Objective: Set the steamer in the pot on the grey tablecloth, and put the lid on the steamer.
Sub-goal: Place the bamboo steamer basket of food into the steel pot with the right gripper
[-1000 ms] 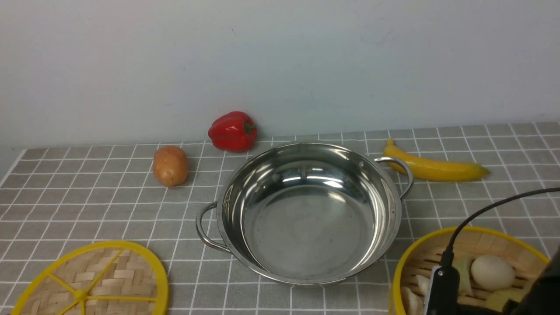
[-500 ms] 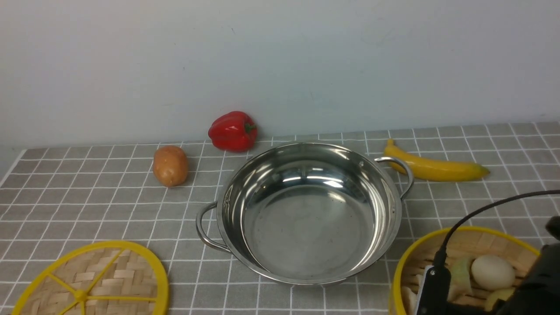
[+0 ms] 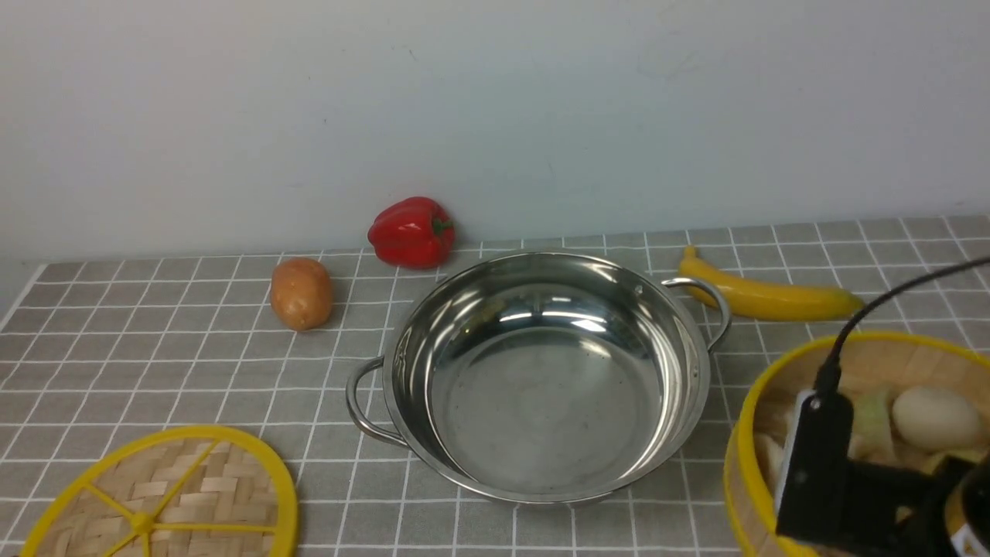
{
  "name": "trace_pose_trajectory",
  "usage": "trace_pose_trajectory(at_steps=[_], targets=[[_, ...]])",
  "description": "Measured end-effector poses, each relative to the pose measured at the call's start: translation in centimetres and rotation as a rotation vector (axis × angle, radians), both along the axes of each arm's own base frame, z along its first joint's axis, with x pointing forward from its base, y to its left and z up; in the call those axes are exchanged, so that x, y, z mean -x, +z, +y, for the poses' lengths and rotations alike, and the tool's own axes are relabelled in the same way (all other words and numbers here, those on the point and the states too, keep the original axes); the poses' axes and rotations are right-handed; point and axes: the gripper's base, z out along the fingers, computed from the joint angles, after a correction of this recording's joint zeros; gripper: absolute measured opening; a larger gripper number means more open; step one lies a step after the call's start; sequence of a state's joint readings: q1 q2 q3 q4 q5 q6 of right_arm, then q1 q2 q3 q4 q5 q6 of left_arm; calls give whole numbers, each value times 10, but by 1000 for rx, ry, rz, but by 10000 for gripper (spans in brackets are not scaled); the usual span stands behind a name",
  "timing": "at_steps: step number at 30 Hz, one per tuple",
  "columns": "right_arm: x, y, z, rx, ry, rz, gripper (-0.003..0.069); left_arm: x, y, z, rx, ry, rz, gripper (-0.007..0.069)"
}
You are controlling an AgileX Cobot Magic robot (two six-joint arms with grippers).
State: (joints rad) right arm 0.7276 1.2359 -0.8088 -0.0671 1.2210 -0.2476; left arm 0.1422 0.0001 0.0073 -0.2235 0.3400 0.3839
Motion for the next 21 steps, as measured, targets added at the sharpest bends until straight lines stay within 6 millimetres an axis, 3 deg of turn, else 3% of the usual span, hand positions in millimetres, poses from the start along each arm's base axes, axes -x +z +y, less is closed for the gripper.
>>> trace_pose_trajectory(at_steps=[5,8,11,18,21], targets=[[-17,40,12,-34,115,-116,57,0,0,0,0,0,0,243],[-31,52,25,-50,187,-137,57,0,0,0,0,0,0,243],[-60,65,55,-78,280,-146,57,0,0,0,0,0,0,243],[-108,74,113,-195,374,-148,57,0,0,0,0,0,0,243],[-128,63,137,-188,407,-154,57,0,0,0,0,0,0,243]])
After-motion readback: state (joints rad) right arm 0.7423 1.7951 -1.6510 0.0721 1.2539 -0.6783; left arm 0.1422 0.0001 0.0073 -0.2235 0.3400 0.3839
